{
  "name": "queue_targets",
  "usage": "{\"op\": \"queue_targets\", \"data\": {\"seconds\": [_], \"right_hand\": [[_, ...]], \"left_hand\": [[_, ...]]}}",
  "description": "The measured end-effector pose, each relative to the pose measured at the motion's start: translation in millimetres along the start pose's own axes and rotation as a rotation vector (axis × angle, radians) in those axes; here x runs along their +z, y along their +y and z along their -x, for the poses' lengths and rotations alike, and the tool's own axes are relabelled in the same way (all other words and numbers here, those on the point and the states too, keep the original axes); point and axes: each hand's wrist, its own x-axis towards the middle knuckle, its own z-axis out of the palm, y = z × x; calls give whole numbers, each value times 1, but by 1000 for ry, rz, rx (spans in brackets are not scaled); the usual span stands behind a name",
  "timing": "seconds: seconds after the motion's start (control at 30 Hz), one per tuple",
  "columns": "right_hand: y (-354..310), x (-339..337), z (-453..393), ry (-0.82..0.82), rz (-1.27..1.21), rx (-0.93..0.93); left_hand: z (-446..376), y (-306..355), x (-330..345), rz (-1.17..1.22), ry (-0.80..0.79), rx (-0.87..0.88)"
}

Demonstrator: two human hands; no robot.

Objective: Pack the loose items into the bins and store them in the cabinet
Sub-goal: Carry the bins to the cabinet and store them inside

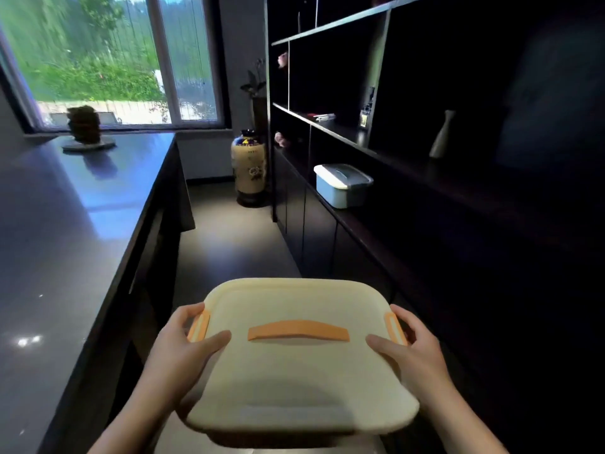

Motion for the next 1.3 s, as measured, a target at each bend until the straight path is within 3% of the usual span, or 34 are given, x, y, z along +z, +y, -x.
{"op": "queue_targets", "data": {"seconds": [0.67, 1.03, 1.3], "right_hand": [[10, -7, -344, 366, -90, 127], [52, 25, -453, 855, -173, 255], [63, 48, -492, 1175, -107, 346]], "left_hand": [[-370, 93, 246, -80, -324, 98], [-564, 144, 401, -181, -776, 295], [-627, 160, 493, -260, -998, 404]]}}
